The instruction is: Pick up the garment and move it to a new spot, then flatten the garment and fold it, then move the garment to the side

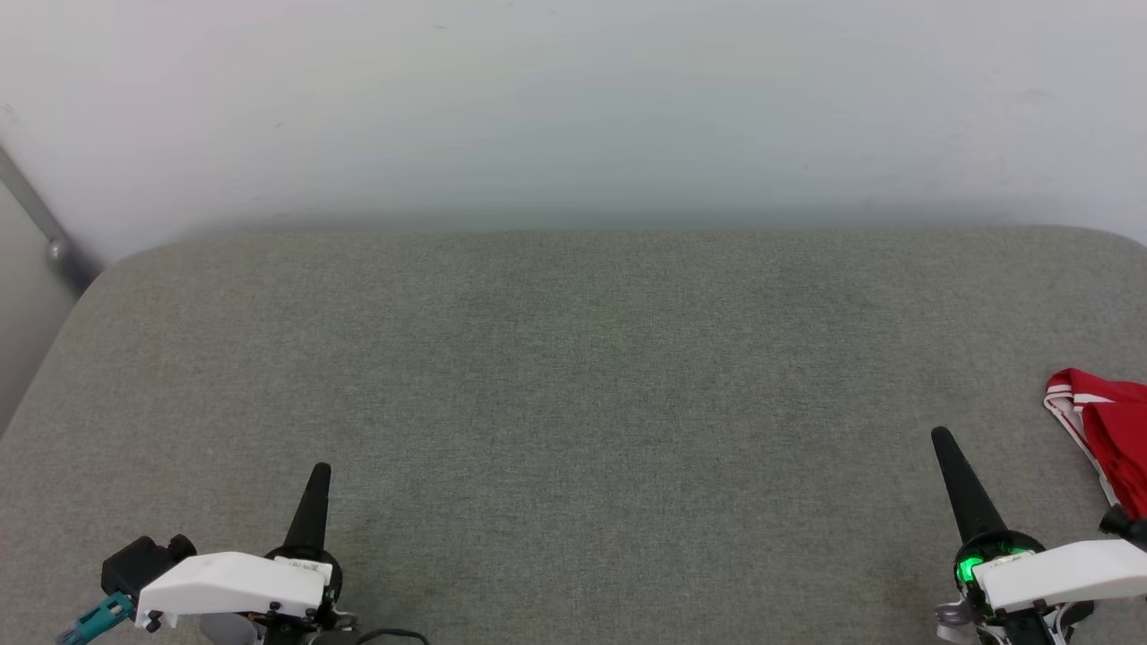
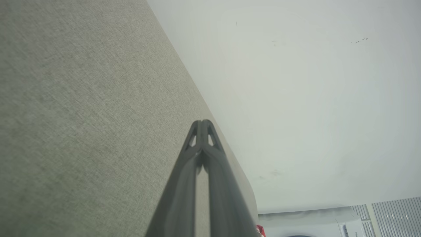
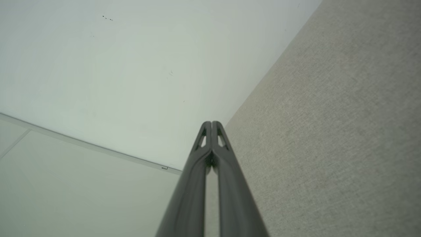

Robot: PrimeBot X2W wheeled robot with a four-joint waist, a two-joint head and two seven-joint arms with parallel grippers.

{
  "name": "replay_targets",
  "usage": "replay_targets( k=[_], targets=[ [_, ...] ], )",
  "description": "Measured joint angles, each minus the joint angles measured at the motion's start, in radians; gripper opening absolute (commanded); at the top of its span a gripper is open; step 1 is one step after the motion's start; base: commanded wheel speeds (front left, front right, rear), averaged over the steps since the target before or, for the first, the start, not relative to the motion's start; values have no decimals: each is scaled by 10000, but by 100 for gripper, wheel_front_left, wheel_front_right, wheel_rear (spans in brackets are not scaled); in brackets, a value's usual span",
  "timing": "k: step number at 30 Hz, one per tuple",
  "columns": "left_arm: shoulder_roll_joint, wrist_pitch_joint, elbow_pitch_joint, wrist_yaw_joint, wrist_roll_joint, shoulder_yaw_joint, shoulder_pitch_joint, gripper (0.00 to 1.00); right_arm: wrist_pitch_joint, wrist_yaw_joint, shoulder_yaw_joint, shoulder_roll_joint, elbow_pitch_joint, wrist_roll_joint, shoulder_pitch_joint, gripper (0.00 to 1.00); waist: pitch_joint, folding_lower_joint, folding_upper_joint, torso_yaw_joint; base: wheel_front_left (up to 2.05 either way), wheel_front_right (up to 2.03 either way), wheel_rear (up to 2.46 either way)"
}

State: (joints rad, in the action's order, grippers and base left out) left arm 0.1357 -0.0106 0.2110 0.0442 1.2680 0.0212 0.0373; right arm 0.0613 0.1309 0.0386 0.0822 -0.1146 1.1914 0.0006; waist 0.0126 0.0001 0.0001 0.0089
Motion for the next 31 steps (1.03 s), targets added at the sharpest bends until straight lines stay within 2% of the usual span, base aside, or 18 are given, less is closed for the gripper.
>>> replay_targets(
  k=[31],
  targets=[
    [-483,704,211,527,2155,-761,391,0,102,-2,201,-6,-794,2777,-609,0,-89,-1,0,-50,0,0,0]
  ],
)
